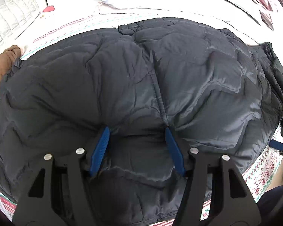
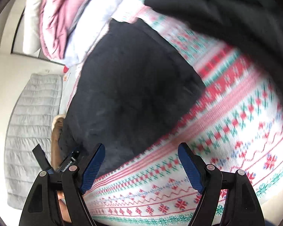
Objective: Fold large clothes
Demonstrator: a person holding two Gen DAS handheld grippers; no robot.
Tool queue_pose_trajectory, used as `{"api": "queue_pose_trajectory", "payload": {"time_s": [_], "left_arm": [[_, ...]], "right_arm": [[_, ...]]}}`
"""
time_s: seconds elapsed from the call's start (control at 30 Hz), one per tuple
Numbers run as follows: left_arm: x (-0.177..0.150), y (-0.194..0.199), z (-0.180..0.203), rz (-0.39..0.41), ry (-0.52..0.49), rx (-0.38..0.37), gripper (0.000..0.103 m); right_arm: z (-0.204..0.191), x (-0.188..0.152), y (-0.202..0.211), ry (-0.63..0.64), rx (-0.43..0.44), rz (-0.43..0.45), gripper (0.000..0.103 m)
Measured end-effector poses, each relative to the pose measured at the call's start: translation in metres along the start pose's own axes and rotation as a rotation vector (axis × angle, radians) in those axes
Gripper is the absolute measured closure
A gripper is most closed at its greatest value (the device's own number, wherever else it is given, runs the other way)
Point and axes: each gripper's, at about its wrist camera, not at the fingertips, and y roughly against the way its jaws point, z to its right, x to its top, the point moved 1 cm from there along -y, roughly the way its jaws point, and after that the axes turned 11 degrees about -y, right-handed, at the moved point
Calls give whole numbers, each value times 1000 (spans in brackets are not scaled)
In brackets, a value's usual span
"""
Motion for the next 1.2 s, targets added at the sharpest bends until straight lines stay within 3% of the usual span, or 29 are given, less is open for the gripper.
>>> {"api": "queue_pose_trajectory", "payload": {"time_s": [0.3, 0.57, 0.83, 1.03, 1.1, 1.2], "left_arm": [[-2, 0, 1, 3, 0, 3, 41], [-1, 0, 2, 2, 2, 5, 41], [-1, 0, 1, 1, 3, 4, 41], [-2, 0, 1, 2, 2, 5, 41], [-2, 0, 2, 1, 1, 6, 41], [-2, 0, 2, 2, 0, 8, 41]], "right_arm": [[-10, 17, -27, -98, 115, 45, 22], [-35, 13, -50, -80, 145, 94, 21], [-28, 15, -48, -125, 151, 181, 25], [-28, 15, -41, -105, 145, 210, 53], [-26, 15, -36, -100, 148, 219, 68], [-34, 11, -26, -57, 169, 244, 78]]}}
